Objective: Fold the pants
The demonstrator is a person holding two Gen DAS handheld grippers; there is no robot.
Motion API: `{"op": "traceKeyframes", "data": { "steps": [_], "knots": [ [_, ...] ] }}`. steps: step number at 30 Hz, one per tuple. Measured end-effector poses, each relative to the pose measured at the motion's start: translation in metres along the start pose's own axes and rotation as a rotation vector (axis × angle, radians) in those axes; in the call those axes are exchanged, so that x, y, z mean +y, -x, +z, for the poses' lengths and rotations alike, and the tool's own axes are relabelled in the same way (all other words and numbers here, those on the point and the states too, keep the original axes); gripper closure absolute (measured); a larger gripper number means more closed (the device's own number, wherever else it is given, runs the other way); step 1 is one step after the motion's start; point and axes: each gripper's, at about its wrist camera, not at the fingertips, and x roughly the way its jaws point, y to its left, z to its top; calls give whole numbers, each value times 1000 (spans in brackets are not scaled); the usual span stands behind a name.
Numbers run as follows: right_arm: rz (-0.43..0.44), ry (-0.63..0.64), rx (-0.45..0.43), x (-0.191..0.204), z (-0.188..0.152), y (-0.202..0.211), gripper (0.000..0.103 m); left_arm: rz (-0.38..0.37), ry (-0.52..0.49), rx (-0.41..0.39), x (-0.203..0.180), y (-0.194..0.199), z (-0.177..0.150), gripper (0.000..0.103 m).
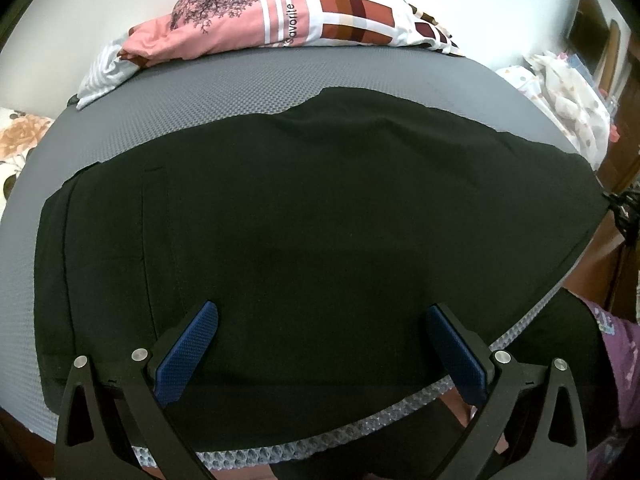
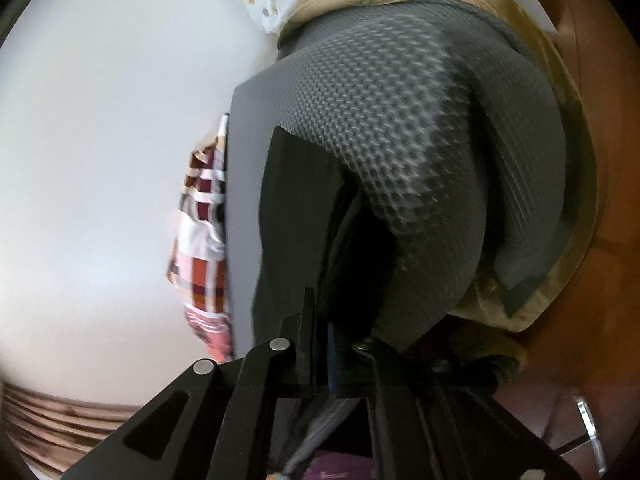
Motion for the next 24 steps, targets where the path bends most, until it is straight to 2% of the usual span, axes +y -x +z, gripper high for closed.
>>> {"op": "traceKeyframes", "data": {
  "steps": [5,7,10,13,15,16,17,18,19,22,24],
  "knots": [
    [-2,13,17,2,6,-9,101,5,-6,3,-1,0,0,0],
    [48,-11,35,-5,7,-10,100,6,-8,7,-1,0,0,0],
    [76,-23,35,-9,3,1,93,-1,-8,18,-1,0,2,0],
    [21,57,23,1,-7,13,92,-8,-9,25,-1,1,3,0],
    [23,67,25,5,-10,16,91,-12,-3,36,0,2,5,0],
    [43,60,32,8,-13,16,89,-20,14,40,1,5,7,0],
    [67,52,42,10,-16,15,81,-34,29,36,2,8,9,0],
    [99,47,61,14,-23,11,75,-52,49,18,3,15,11,0],
    [119,50,87,19,-31,6,65,-59,58,2,3,21,13,0],
    [209,73,222,39,-71,-27,64,-68,69,-48,-1,42,20,0],
    [210,62,285,46,-92,-48,64,-63,77,-52,-7,49,23,0]
  ]
}}
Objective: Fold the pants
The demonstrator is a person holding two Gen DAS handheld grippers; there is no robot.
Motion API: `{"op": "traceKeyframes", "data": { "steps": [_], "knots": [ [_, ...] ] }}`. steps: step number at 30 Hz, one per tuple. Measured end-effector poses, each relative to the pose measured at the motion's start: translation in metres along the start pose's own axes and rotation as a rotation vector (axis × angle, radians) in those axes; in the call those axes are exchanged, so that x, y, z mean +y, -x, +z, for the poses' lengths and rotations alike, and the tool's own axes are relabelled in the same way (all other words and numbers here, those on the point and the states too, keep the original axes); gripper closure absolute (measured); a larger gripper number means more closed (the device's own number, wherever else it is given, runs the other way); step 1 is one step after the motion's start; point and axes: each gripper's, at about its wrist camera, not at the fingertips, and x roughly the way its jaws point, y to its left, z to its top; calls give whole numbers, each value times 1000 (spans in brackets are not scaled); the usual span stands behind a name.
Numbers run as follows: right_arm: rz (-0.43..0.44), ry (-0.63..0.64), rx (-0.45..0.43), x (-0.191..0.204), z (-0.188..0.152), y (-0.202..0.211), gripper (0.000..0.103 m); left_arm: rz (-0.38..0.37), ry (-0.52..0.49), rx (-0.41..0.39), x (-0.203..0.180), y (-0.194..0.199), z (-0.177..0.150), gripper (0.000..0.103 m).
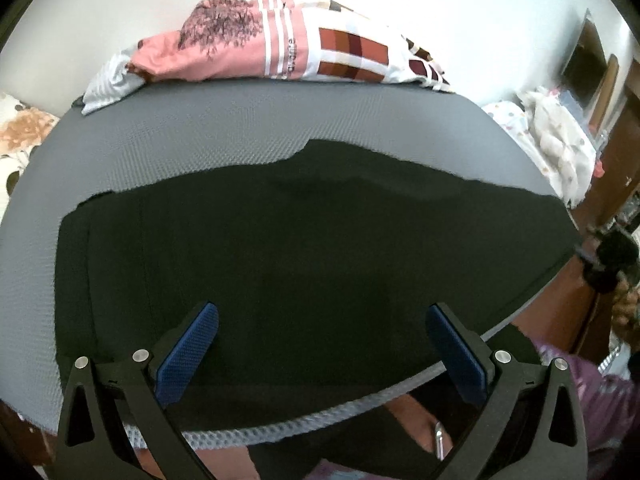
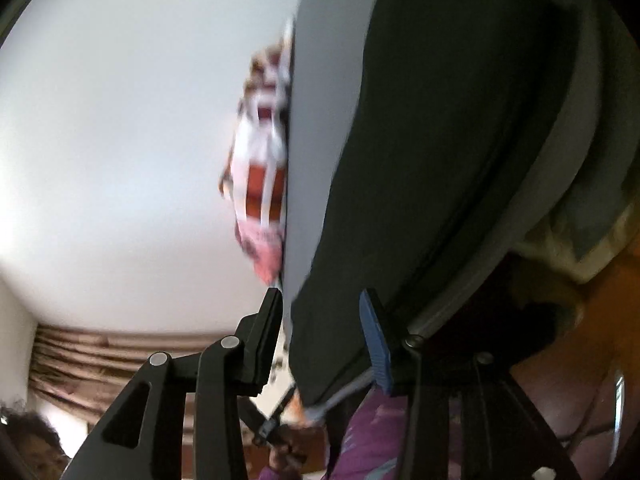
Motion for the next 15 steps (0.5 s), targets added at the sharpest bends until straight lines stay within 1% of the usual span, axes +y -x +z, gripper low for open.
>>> {"op": "traceKeyframes", "data": {
  "steps": [1,2,3,5,7,9,11,15],
  "knots": [
    [4,-6,31,1,-7,-15,64,9,10,10,-4,2,1,0],
    [-18,-9,70,2,-15,-32,64,9,18,13,-6,2,1,0],
    [-55,-6,98,3,-20,-45,64,-6,30,8,-10,5,0,0],
    [-98,-7,141,2,-30,-64,64,-31,40,-3,-14,7,-4,0],
    [-137,-14,143,0,-35,-71,64,-38,41,-3,-16,5,-7,0],
    [-150,-20,138,-3,-34,-73,64,-42,36,1,-17,1,-10,0],
    [-146,-38,130,-7,-33,-75,63,-32,38,30,-15,-8,-13,0],
    [-159,-34,103,-4,-34,-81,62,-43,69,64,-8,-19,-18,0]
  ]
}}
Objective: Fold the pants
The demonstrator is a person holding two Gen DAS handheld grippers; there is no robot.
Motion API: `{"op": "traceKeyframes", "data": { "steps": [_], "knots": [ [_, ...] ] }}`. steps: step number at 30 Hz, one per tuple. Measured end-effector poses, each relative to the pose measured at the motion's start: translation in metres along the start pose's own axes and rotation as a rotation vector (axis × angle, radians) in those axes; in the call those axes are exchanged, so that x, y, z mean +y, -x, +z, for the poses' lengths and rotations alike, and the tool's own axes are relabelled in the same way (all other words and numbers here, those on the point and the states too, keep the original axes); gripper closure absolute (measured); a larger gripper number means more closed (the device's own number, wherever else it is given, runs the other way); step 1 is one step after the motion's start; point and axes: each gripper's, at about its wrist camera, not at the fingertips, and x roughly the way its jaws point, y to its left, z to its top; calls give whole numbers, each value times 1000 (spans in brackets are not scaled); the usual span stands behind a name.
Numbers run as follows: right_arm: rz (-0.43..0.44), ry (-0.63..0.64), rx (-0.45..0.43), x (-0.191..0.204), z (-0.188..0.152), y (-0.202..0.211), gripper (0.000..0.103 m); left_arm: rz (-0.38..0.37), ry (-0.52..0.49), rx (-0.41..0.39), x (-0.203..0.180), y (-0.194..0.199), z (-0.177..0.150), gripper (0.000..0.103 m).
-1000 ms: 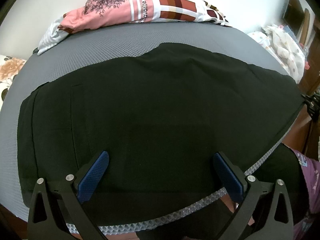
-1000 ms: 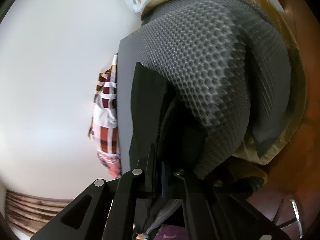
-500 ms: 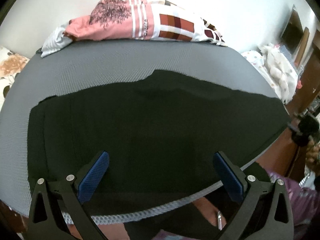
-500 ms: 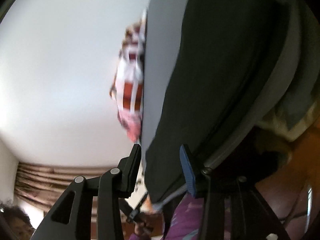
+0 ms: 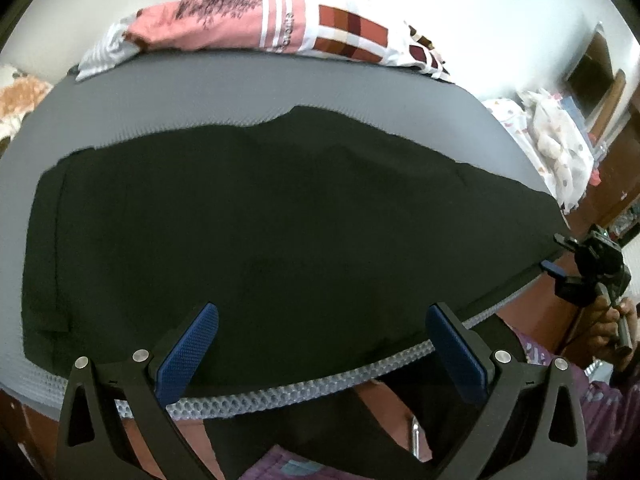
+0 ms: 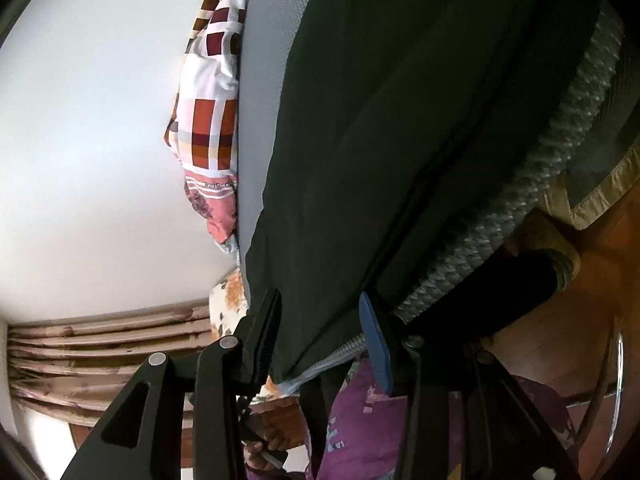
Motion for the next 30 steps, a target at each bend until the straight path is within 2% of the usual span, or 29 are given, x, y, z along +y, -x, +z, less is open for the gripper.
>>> {"op": "traceKeyframes", "data": {
  "steps": [2,5,8,9,10,11,12,18,20,21,23,30],
  "knots": [
    [23,-23,-25,0,-3,-4,58,3,22,20,5,-5,-1,0],
    [59,-44,-13,0,-8,-14,58,-13,66,39,13,-9,-2,0],
    [47,-5,0,8,-11,-26,60,-19,77,30,15,-9,-1,0],
    [32,21,-11,11,-12,-28,65,-11,70,27,15,-9,-1,0],
    [-7,59,-22,16,-12,-29,88,-1,63,27,14,-9,-1,0],
    [-63,95,-12,19,-12,-33,96,12,54,28,13,-9,-2,0],
    [-87,98,2,18,-12,-36,96,26,46,32,13,-10,-3,0],
    [-51,110,20,29,-21,-24,97,52,60,42,21,-12,-4,0],
    [-105,132,38,24,-24,-24,98,52,65,44,23,-13,-4,0],
    [-114,106,46,16,-23,-26,99,55,62,47,23,-13,-4,0],
    [-73,39,57,2,-20,-28,101,65,43,49,21,-14,-5,0],
    [-83,117,59,24,-20,-24,100,124,-27,63,12,-22,-7,0]
  ]
}}
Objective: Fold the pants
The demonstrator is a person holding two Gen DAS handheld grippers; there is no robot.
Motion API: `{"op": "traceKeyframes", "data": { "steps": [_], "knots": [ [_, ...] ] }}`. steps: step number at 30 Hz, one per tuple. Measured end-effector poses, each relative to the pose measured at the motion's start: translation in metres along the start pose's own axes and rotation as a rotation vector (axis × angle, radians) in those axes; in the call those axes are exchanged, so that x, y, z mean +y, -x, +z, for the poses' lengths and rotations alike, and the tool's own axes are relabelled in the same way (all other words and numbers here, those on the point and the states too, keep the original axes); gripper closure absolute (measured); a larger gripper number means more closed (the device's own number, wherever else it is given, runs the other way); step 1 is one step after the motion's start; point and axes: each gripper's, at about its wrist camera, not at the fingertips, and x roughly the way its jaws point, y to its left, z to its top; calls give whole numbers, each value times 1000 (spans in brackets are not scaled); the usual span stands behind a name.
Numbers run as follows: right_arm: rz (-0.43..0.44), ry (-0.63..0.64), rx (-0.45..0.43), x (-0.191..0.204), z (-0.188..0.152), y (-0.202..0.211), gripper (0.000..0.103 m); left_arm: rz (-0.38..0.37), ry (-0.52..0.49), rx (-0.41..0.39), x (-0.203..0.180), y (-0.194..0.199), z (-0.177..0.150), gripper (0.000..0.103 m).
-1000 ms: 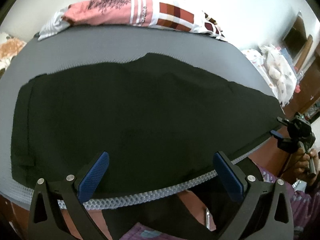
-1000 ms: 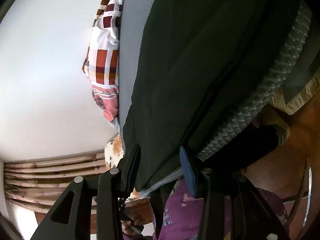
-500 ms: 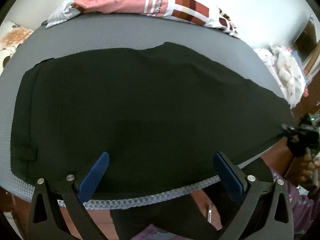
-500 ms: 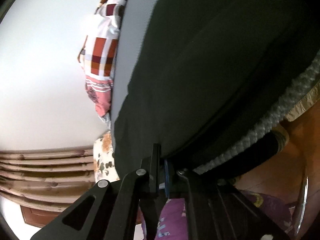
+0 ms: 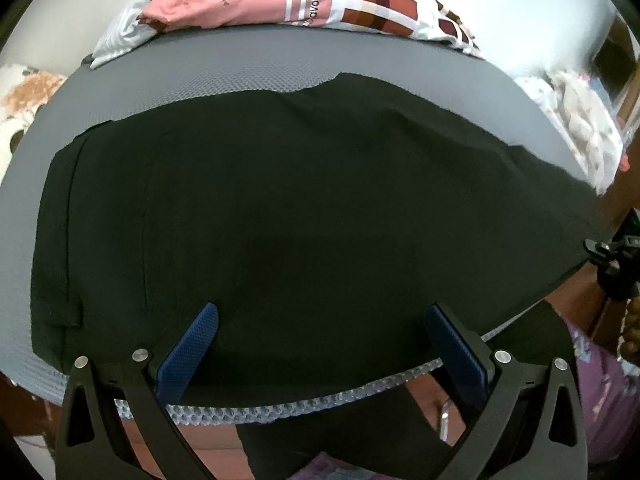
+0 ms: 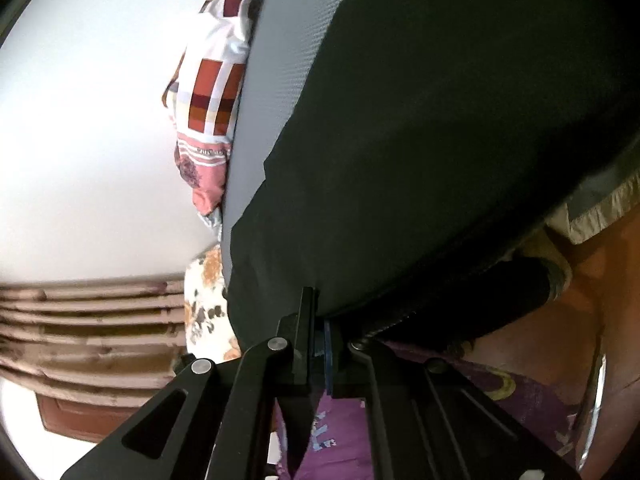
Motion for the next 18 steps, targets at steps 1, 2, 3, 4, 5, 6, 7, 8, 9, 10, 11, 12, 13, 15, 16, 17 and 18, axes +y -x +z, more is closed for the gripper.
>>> {"op": "traceKeyframes", "data": {
  "steps": [1,2,3,4,5,6,7,8,9,10,11,12,13,15,16,17,18],
  "knots": [
    [-2,-22,11,-5,-1,-3,100,8,-7,4,-1,-1,0,0],
    [9,-59,25,-13,-3,-5,100,8,-10,4,-1,-1,0,0],
    [22,-86,31,-19,-5,-6,100,6,-7,3,0,-1,0,0],
    [32,-100,35,-23,-5,-6,100,2,-4,0,1,-1,-1,0],
    [35,-100,38,-23,-5,-5,100,1,-4,0,1,-1,-1,0],
    [37,-99,38,-23,-5,-5,100,2,-6,0,1,-1,-1,0],
    [46,-108,39,-23,-4,-5,100,3,-8,0,1,-1,-1,0],
    [66,-117,40,-24,-5,-2,100,4,-8,0,1,-1,-2,0],
    [74,-110,40,-23,-5,1,100,7,-7,0,2,-1,-1,0],
    [69,-96,40,-22,-5,3,100,8,-7,1,1,-1,-2,0],
    [58,-85,47,-21,-5,2,97,9,-8,1,1,-1,-2,0],
    [63,-93,66,-24,-5,-2,96,9,-10,1,1,-1,-2,0],
    [69,-117,80,-31,-5,-3,98,9,-9,1,0,-1,-2,0],
    [99,-160,67,-42,-6,7,95,7,-7,0,0,-1,-2,0],
    [97,-152,55,-42,-7,15,92,6,-8,-1,-1,-2,-1,0],
    [60,-127,23,-43,-6,30,91,7,-8,-2,-1,-2,-2,0],
    [26,-110,-13,-45,-6,45,91,10,-10,-3,-2,-2,-2,0]
  ]
}}
